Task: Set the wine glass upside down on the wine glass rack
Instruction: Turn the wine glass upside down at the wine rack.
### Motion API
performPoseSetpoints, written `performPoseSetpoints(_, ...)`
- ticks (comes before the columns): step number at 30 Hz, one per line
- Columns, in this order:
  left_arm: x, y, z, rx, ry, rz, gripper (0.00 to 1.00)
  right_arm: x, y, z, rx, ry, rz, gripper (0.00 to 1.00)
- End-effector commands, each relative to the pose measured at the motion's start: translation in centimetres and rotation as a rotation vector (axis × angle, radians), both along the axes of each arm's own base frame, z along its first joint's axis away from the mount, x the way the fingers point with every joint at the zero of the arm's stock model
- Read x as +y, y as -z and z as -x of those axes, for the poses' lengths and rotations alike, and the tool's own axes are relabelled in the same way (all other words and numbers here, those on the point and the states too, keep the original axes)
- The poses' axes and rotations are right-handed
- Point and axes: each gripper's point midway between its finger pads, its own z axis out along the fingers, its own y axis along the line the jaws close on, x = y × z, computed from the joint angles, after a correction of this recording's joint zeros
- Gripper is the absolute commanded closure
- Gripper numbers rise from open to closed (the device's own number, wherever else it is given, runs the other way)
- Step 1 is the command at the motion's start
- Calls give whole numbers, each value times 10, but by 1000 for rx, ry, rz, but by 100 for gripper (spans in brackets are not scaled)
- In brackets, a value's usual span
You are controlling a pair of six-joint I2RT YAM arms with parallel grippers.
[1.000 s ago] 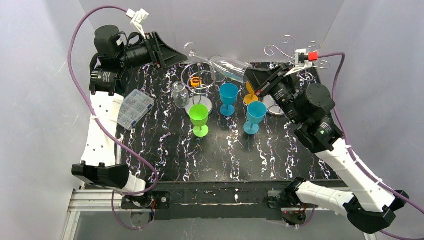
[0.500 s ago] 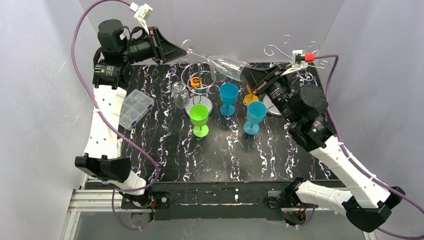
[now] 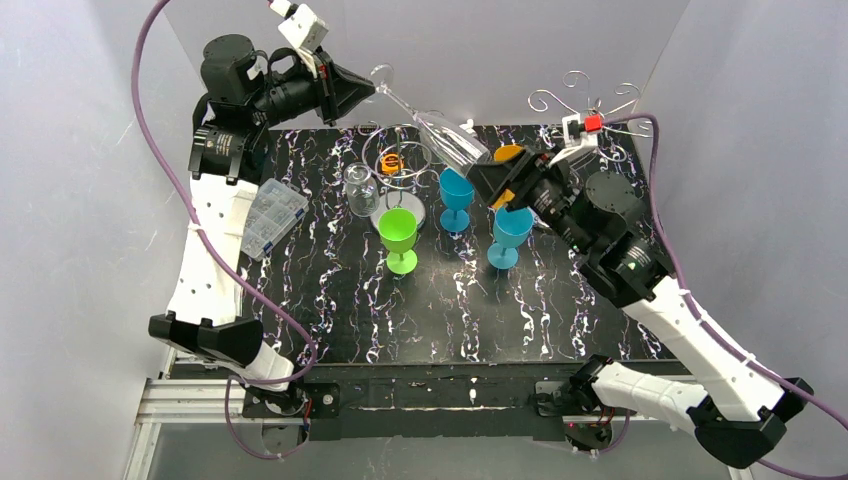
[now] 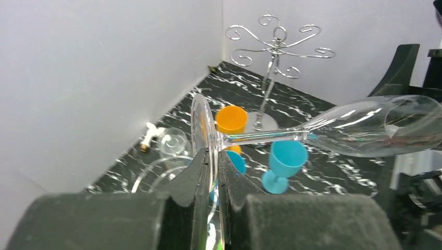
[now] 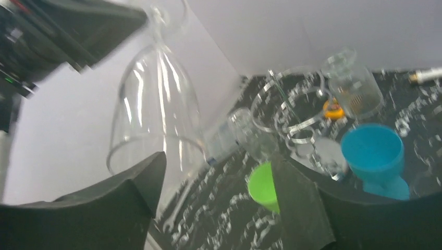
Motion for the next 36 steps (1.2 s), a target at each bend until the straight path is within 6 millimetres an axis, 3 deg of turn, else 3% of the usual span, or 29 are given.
performPoseSetpoints(1, 9, -63, 25, -430, -23, -75, 100, -15, 43, 26, 62, -42, 140, 12)
performPoseSetpoints(4, 2, -68, 38, -566, 30, -142, 100, -23, 66, 43, 84, -89, 251, 3)
performPoseSetpoints(6, -2, -68, 48, -649, 68, -182, 100, -25, 70, 57, 69, -151, 320, 2)
performPoseSetpoints(8, -5, -67, 60, -710, 113, -210, 100, -26, 64, 71, 50, -224, 377, 2)
performPoseSetpoints(12, -12, -56, 83, -778, 210, -258, 100, -12, 33, 90, -18, -370, 392, 2)
performPoseSetpoints(21, -18, -36, 111, -921, 273, -370, 100, 14, -7, 69, -128, -395, 364, 2)
performPoseSetpoints(28, -18, -33, 117, -943, 269, -392, 100, 57, -5, 64, -102, -553, 291, 2)
performPoseSetpoints(36, -16, -31, 116, -955, 253, -411, 100, 65, 14, 63, -92, -573, 241, 2)
